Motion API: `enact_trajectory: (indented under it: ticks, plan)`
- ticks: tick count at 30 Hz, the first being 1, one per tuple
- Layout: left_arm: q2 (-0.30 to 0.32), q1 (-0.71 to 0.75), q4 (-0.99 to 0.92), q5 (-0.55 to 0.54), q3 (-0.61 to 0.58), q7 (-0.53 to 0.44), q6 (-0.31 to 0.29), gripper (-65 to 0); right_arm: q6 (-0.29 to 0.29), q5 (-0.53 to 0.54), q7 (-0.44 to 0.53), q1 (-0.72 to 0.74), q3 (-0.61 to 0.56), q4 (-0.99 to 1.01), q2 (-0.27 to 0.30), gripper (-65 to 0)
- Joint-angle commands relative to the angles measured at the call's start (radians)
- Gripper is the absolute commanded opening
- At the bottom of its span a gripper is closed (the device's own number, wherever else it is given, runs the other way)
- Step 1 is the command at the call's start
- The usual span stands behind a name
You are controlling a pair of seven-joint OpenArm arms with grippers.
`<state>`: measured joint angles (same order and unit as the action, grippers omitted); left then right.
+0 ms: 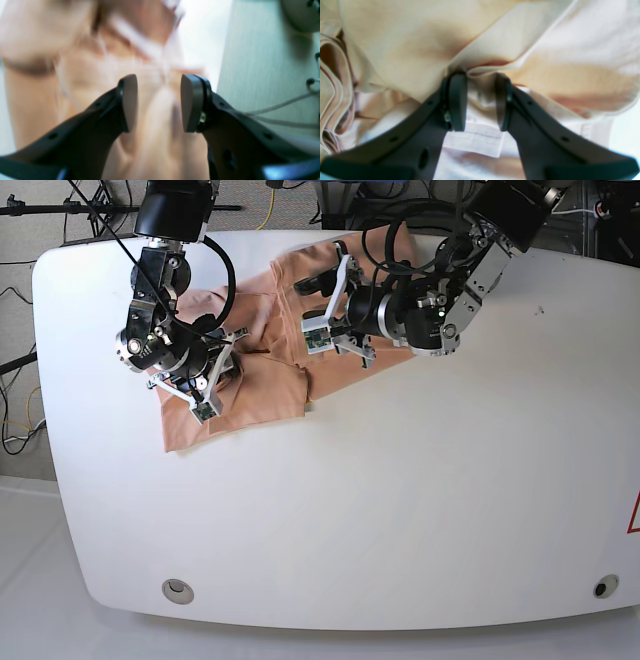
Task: Fold the T-shirt properly
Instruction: 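Pull the grasped fabric with the left gripper toward the right gripper, then drag the held fabric with the left gripper to flatten the fold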
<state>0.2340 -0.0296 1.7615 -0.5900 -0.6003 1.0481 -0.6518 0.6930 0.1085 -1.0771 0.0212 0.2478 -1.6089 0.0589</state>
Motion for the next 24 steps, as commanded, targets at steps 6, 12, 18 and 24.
enact_trajectory:
  ticks: [6, 12, 18, 24]
  plan:
    - [0.049, 0.059, 0.015, -0.014, 0.056, -0.019, 0.0, -40.3, 0.005, 0.006, 0.007, 0.015, 0.0, -0.014, 0.005, -46.0]
    - [0.063, 0.096, 0.01, -0.009, 0.059, -0.019, -0.001, -65.0, 0.005, 0.006, 0.007, 0.015, 0.0, -0.014, 0.005, -46.0]
    - [0.063, 0.095, -0.031, -0.008, 0.059, -0.019, 0.0, -65.0, 0.005, 0.006, 0.008, 0.015, 0.0, -0.012, 0.005, -46.0]
    - [0.063, 0.086, -0.139, -0.008, 0.061, -0.025, 0.0, -65.0, 0.005, 0.006, 0.008, 0.015, 0.0, -0.012, 0.005, -46.1]
